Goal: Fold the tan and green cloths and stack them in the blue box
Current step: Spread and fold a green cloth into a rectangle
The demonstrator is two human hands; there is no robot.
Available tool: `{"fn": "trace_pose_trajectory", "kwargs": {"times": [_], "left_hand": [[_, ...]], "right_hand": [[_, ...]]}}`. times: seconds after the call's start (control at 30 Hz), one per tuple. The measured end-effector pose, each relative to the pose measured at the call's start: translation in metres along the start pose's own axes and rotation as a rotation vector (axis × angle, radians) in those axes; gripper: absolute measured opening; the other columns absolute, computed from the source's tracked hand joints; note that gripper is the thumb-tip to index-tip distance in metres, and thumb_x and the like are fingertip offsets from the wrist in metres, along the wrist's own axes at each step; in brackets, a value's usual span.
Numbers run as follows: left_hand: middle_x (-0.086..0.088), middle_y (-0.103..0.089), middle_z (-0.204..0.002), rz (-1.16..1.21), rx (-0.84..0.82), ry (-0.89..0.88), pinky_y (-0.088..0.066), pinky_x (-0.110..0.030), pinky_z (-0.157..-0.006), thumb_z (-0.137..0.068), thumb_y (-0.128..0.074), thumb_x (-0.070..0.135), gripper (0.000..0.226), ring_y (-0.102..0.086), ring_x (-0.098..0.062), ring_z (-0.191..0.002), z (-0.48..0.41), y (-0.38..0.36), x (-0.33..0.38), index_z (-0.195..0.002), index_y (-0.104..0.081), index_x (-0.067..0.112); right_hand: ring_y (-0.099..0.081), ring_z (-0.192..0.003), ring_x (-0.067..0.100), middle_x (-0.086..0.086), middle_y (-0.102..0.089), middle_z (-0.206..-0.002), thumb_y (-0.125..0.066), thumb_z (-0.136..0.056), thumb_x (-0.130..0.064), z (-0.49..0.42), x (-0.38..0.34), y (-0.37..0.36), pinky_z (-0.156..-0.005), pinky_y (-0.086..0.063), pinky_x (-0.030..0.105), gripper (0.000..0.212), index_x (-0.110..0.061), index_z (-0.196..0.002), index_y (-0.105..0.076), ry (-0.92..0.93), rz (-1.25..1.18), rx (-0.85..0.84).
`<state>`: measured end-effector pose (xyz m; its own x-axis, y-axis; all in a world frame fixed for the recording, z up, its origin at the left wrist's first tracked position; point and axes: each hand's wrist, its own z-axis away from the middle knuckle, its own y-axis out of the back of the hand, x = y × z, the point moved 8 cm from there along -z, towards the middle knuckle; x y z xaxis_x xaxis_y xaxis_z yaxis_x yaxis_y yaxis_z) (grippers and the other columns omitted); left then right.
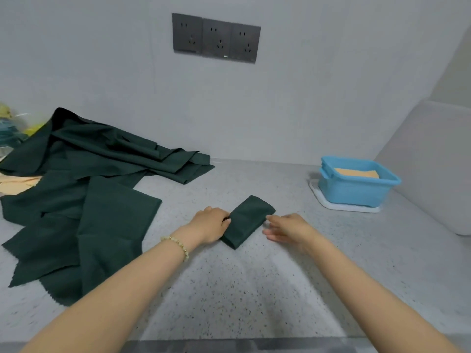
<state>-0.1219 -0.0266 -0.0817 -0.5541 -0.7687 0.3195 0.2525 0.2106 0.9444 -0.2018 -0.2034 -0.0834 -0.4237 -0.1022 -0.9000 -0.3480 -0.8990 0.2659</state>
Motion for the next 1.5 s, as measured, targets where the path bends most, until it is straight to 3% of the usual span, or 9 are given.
{"fn": "trace_pose_trajectory", "kwargs": {"times": [0.17,0.3,0.4,0.6,0.7,0.87,1.07,1.23,1.5], "left_hand": [[-0.006,-0.064,-0.109,0.225,0.024,-0.047,-0.049,-0.032,-0.087,-0.101,-0.04,0.025,0.028,-0.059,-0.02,-0.097,-0.001,-0.005,0.011,-0.115,-0.059,0.009],[0.002,-0.063,-0.113,0.484,0.022,-0.08,-0.042,-0.005,-0.081,-0.096,-0.054,0.023,0.033,-0.06,-0.007,-0.095,-0.003,-0.006,0.021,-0.127,-0.056,0.012],[-0.003,-0.059,-0.127,0.791,0.052,0.088,-0.045,-0.026,-0.098,-0.088,-0.067,0.033,0.055,-0.058,-0.017,-0.114,-0.013,0.001,0.017,-0.133,-0.047,0.008],[-0.013,-0.072,-0.103,1.697,-0.286,0.187,-0.057,-0.036,-0.078,-0.083,-0.066,0.047,0.047,-0.071,-0.026,-0.09,-0.043,0.028,0.085,-0.107,-0.069,0.006],[-0.013,-0.072,-0.084,1.786,-0.205,0.213,-0.058,-0.033,-0.061,-0.085,-0.065,0.041,0.039,-0.071,-0.025,-0.07,-0.065,0.043,0.112,-0.101,-0.067,0.005],[-0.015,-0.066,-0.115,1.966,0.21,0.143,-0.053,-0.046,-0.089,-0.089,-0.066,0.023,0.038,-0.064,-0.031,-0.101,-0.108,0.069,0.144,-0.122,-0.059,0.006],[-0.01,-0.064,-0.108,1.802,0.36,0.094,-0.053,-0.025,-0.072,-0.083,-0.072,0.013,0.036,-0.063,-0.016,-0.087,-0.16,0.071,0.171,-0.114,-0.055,0.007],[-0.006,-0.067,-0.086,1.133,0.378,-0.044,-0.052,-0.028,-0.074,-0.079,-0.077,0.019,0.046,-0.063,-0.016,-0.079,-0.208,0.08,0.205,-0.113,-0.046,0.016],[0.008,-0.067,-0.092,0.102,0.432,-0.233,-0.04,-0.024,-0.072,-0.084,-0.068,0.034,0.029,-0.062,-0.012,-0.094,-0.257,0.076,0.266,-0.108,-0.054,0.032]], "right_hand": [[-0.067,-0.075,0.019,0.015,-0.068,-0.092,-0.061,-0.089,-0.004,0.001,0.002,-0.036,-0.059,-0.058,0.024,0.023,0.006,-0.11,-0.056,-0.087,-0.32,-0.116],[-0.065,-0.086,0.025,0.02,-0.065,-0.112,-0.058,-0.087,0.005,0.003,0.001,-0.049,-0.067,-0.055,0.028,0.022,0.001,-0.109,-0.057,-0.084,-0.415,-0.179],[-0.068,-0.08,0.022,0.018,-0.068,-0.108,-0.054,-0.087,0.009,0.005,-0.016,-0.034,-0.062,-0.056,0.026,0.021,0.001,-0.106,-0.059,0.02,-0.497,-0.213],[-0.07,-0.093,0.02,0.011,-0.072,-0.104,-0.061,-0.085,0.003,0.023,-0.06,-0.001,-0.071,-0.057,0.025,0.026,-0.004,-0.11,-0.064,0.141,-0.411,-0.409],[-0.07,-0.094,0.02,0.011,-0.072,-0.105,-0.062,-0.086,-0.001,0.024,-0.071,0.023,-0.071,-0.057,0.026,0.025,-0.005,-0.111,-0.065,0.172,-0.38,-0.414],[-0.072,-0.077,0.016,0.009,-0.074,-0.096,-0.068,-0.084,-0.015,0.011,-0.061,0.08,-0.062,-0.057,0.024,0.023,-0.007,-0.105,-0.066,0.109,-0.519,-0.266],[-0.059,-0.063,0.018,0.012,-0.063,-0.085,-0.068,-0.082,-0.002,-0.022,-0.064,0.2,-0.05,-0.051,0.02,0.016,-0.005,-0.094,-0.057,0.219,-0.503,0.212],[-0.061,-0.069,0.023,0.012,-0.064,-0.085,-0.076,-0.077,-0.007,-0.05,-0.11,0.319,-0.056,-0.048,0.024,0.041,-0.015,-0.106,-0.048,0.494,-0.035,0.66],[-0.062,-0.101,0.022,0.005,-0.068,-0.106,-0.067,-0.084,-0.014,-0.134,-0.11,0.338,-0.088,-0.045,0.027,0.036,-0.017,-0.12,-0.064,0.392,0.888,0.6]]}}
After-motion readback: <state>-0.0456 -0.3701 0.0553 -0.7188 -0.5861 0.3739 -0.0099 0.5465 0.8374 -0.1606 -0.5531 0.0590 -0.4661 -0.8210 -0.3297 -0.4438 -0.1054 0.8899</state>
